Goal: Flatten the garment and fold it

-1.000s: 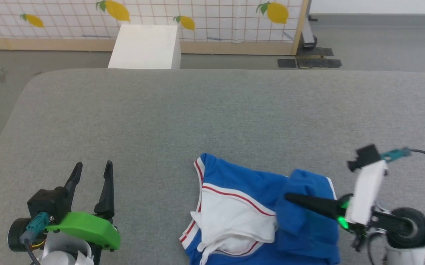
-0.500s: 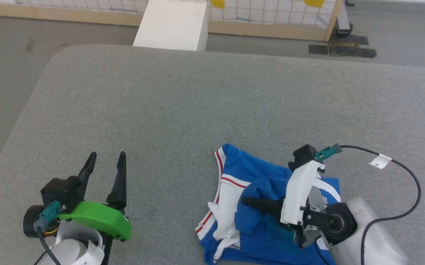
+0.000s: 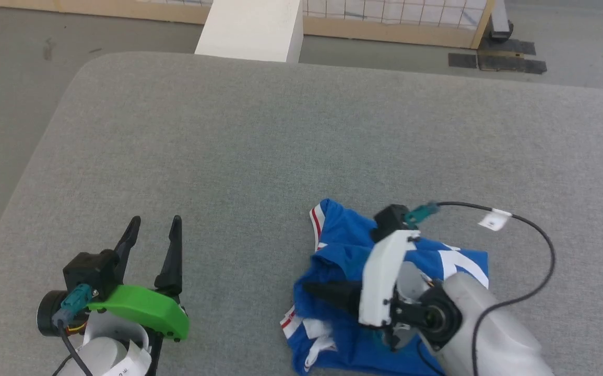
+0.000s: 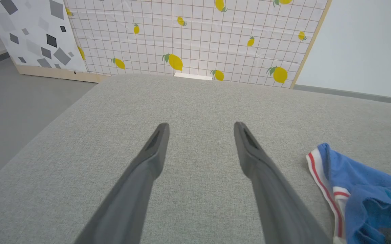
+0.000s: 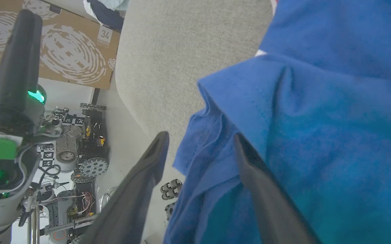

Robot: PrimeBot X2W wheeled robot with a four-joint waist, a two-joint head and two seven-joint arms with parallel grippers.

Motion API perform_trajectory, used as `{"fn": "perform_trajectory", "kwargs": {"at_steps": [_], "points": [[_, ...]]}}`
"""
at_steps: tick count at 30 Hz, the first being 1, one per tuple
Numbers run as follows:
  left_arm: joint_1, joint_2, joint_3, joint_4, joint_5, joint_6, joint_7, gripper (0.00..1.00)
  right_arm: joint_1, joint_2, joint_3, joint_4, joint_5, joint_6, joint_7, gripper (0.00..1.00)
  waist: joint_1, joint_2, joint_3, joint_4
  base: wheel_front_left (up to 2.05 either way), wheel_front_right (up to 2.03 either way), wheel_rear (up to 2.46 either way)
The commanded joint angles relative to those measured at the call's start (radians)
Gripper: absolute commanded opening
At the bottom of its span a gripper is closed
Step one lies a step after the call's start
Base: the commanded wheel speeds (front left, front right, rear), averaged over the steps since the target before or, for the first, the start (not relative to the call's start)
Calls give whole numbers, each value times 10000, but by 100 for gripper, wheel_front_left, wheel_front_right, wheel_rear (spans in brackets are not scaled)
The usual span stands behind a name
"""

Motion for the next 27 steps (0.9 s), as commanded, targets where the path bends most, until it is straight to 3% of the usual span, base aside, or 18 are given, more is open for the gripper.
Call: {"fn": "perform_trajectory", "kwargs": {"at_steps": [1, 7, 11, 14, 18, 23, 27], "points": [[-165, -36, -20, 40, 65, -58, -49, 100, -226, 20, 277, -151, 2, -13, -120, 100, -1, 120, -105, -38, 0, 0, 0], [-68, 9, -46, 57, 30, -32, -21, 100, -694, -374, 1779, -1200, -456, -13, -967, 100, -1, 120, -354, -122, 0, 0, 0], [14, 50, -37, 19, 8, 24, -2, 100, -1253, -1184, 2957, -1857, -2051, -13, -2260, 100, -1, 120, -517, -236, 0, 0, 0], [99, 93, 11, -14, -23, 81, -9, 100, -1456, -1613, 3217, -1916, -3450, -13, -3264, 100, -1, 120, -629, -368, 0, 0, 0], [198, 132, 79, -70, -47, 152, -42, 100, -1232, -1851, 2566, -1755, -5054, -13, -4217, 100, -1, 120, -758, -569, 0, 0, 0], [321, 147, 179, -185, -33, 286, -107, 100, -416, -1889, 771, -2074, -6712, -13, -5349, 100, -1, 120, -817, -837, 0, 0, 0], [410, 170, 262, -253, -26, 376, -149, 100, 413, -1886, -803, -2640, -7393, -13, -6012, 100, -1, 120, -847, -1041, 0, 0, 0]]}}
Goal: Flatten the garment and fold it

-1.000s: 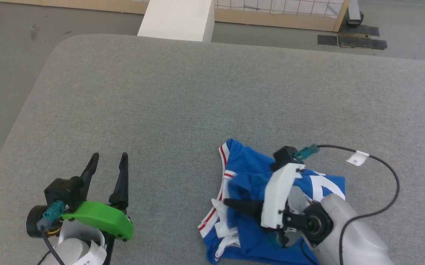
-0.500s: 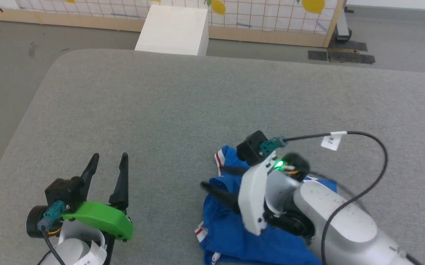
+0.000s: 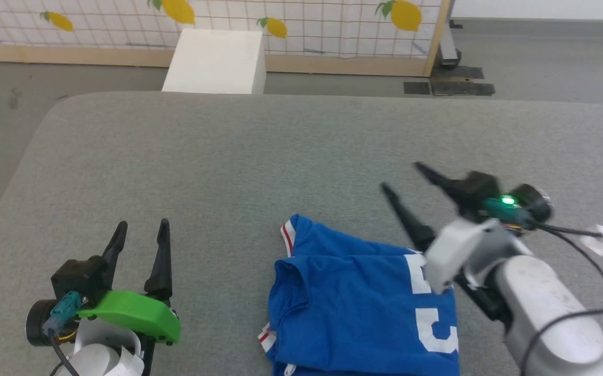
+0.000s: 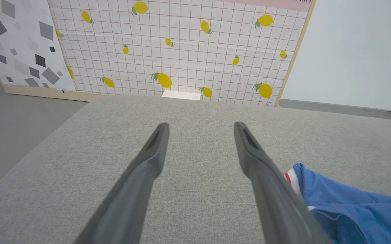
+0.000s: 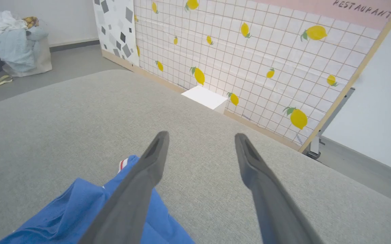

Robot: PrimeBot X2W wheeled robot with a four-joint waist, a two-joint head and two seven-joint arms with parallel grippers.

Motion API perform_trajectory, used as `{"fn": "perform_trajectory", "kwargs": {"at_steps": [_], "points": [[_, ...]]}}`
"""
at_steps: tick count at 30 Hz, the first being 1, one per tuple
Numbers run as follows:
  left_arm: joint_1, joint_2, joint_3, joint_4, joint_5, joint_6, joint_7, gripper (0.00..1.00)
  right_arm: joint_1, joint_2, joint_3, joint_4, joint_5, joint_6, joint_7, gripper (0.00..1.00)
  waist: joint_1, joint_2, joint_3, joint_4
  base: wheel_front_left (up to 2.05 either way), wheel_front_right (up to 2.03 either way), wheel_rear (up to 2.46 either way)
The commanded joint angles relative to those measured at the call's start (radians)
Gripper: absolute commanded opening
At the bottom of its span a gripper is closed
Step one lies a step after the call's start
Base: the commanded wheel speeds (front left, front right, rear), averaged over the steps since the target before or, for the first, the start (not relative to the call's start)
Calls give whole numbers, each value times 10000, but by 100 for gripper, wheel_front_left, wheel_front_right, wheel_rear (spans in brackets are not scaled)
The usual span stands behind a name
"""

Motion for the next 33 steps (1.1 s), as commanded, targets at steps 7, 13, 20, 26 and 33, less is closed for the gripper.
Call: {"fn": "perform_trajectory", "kwargs": {"at_steps": [7, 13, 20, 26, 33], "points": [[230, 89, 203, -26, -28, 91, -132, 100, 1553, 218, -2442, -1304, -585, -13, -502, 100, 0, 120, -79, -355, 0, 0, 0], [405, 101, 321, 3, -49, 107, -186, 100, 2755, 529, -4068, -2558, -791, -13, -218, 100, 0, 120, -193, -531, 0, 0, 0], [686, 77, 293, 131, -67, 36, -224, 100, 4470, 935, -5294, -4213, -1116, -13, 489, 100, 0, 120, -447, -695, 0, 0, 0], [949, 58, 263, 183, -121, 75, -226, 100, 5542, 1282, -5556, -4949, -1272, -13, 851, 100, 0, 120, -572, -812, 0, 0, 0], [1119, 105, 280, 94, -190, 167, -175, 100, 5965, 1558, -5463, -5317, -1289, -13, 1025, 100, 0, 120, -566, -895, 0, 0, 0]]}}
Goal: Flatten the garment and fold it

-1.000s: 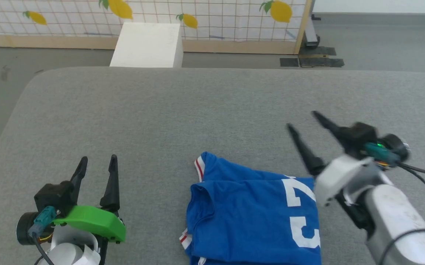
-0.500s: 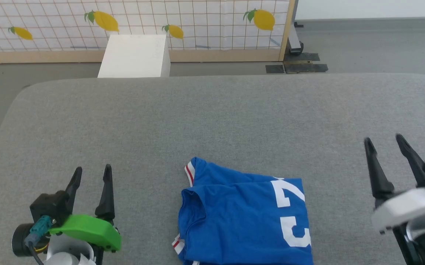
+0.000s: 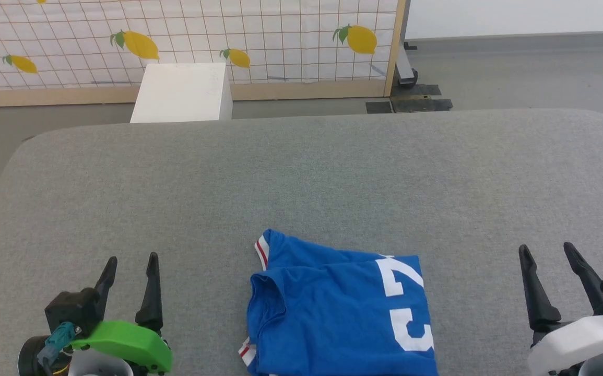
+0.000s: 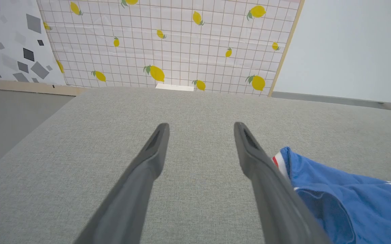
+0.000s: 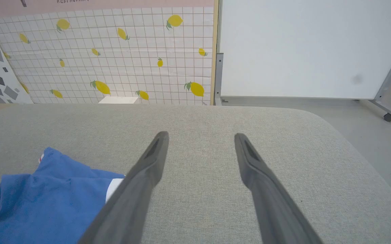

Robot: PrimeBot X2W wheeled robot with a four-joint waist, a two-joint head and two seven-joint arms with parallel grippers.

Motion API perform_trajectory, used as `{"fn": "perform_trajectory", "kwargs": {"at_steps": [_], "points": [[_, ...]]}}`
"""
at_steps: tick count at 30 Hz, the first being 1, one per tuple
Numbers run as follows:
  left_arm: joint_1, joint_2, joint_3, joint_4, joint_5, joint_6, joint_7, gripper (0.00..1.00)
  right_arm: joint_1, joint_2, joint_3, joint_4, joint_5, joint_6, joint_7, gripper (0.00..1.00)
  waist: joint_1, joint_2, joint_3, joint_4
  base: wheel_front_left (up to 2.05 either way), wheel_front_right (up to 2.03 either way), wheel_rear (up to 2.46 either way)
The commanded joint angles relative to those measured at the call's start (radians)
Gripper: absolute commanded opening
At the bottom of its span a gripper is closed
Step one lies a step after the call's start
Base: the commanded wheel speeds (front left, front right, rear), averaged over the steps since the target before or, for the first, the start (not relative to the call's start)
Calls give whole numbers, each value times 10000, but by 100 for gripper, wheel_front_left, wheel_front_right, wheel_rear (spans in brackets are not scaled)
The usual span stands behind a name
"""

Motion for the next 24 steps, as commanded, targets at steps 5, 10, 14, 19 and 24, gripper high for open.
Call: {"fn": "perform_trajectory", "kwargs": {"at_steps": [5, 10, 14, 19, 24], "points": [[137, 67, -17, -205, -19, 197, 114, 100, 67, 92, 53, -102, 40, -13, 96, 100, 0, 120, 45, 21, 0, 0, 0], [160, 58, 63, -353, -68, 329, 129, 100, -233, 104, -192, -20, 659, -13, 421, 100, 0, 120, 188, 71, 0, 0, 0], [121, -31, 199, -482, -72, 416, 64, 100, -670, -234, -879, 254, 1630, -13, 980, 100, 0, 120, 418, 181, 0, 0, 0], [62, -201, 312, -559, -4, 411, -26, 100, -1105, -1037, -2099, 1235, 3175, -13, 2364, 100, 0, 120, 711, 446, 0, 0, 0], [-40, -416, 443, -534, 120, 318, -92, 100, -1230, -1572, -3031, 2662, 4832, -13, 4387, 100, 0, 120, 944, 816, 0, 0, 0]]}}
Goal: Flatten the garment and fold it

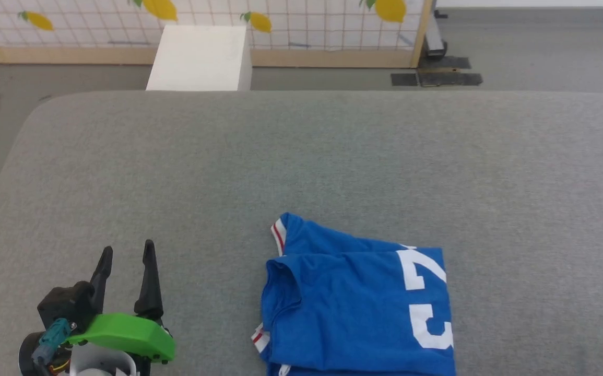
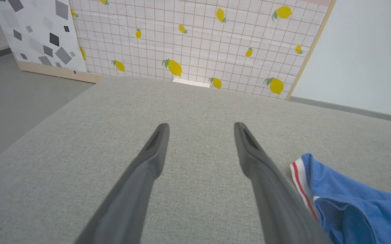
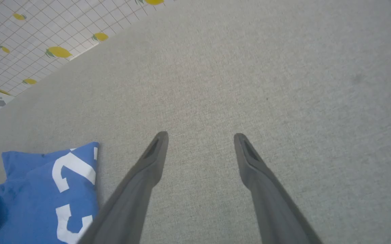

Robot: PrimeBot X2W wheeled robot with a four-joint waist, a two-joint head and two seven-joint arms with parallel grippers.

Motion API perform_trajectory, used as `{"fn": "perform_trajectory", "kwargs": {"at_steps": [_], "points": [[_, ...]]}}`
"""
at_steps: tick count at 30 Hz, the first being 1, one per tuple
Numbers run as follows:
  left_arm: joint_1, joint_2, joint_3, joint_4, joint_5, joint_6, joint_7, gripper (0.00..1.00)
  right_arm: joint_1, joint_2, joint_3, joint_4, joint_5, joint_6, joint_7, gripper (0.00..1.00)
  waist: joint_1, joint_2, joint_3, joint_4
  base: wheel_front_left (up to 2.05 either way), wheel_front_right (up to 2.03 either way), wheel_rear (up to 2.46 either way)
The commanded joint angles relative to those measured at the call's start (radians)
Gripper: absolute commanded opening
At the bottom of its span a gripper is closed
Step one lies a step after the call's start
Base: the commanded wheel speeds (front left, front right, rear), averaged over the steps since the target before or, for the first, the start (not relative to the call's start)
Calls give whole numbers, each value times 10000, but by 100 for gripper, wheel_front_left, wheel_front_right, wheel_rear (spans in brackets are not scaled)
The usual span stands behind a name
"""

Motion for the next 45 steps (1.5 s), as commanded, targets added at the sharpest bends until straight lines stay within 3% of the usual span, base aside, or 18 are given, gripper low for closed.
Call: {"fn": "perform_trajectory", "kwargs": {"at_steps": [1, 4, 11, 21, 22, 23, 24, 25, 37, 41, 45], "points": [[-99, -88, 80, 14, 125, -55, -82, 100, -165, 13, -151, 371, 432, -13, 553, 100, 0, 120, 205, 284, 0, 0, 0], [-143, -186, 170, 50, 217, -132, -99, 100, -187, 193, -239, 1066, 1110, -13, 1681, 100, 0, 120, 266, 460, 0, 0, 0], [-279, -367, 335, 146, 381, -313, -114, 100, -547, 1323, 357, 1900, 3000, -13, 3510, 100, 0, 120, 453, 731, 0, 0, 0], [-482, -467, 417, 252, 550, -459, -118, 100, -1337, 1861, 1438, 2744, 4447, -13, 3338, 100, 0, 120, 676, 934, 0, 0, 0], [-506, -475, 417, 262, 564, -470, -118, 100, -1415, 1865, 1561, 2832, 4425, -13, 3248, 91, 0, 120, 695, 948, 0, 0, 0], [-530, -485, 415, 276, 577, -486, -118, 100, -1505, 1868, 1683, 2946, 4422, -13, 3136, 44, 0, 120, 725, 970, 0, 0, 0], [-547, -494, 417, 292, 582, -500, -118, 100, -1573, 1865, 1790, 3035, 4440, -13, 3082, 15, 0, 120, 743, 985, 0, 0, 0], [-571, -509, 415, 316, 587, -521, -118, 100, -1635, 1827, 1943, 3141, 4427, -13, 3042, 0, 0, 120, 750, 1008, 0, 0, 0], [-560, -682, 427, 575, 680, -666, -119, 100, -1889, 720, 3779, 2991, 3435, -13, 1503, 0, 0, 120, 360, 1017, 0, 0, 0], [-542, -653, 386, 612, 758, -725, -119, 100, -2174, -91, 4835, 2549, 2135, -13, 796, 0, 0, 120, 149, 816, 0, 0, 0], [-503, -552, 311, 630, 826, -771, -90, 100, -2651, -1044, 6127, 2268, -63, -13, 407, 0, 0, 120, -25, 393, 0, 0, 0]]}}
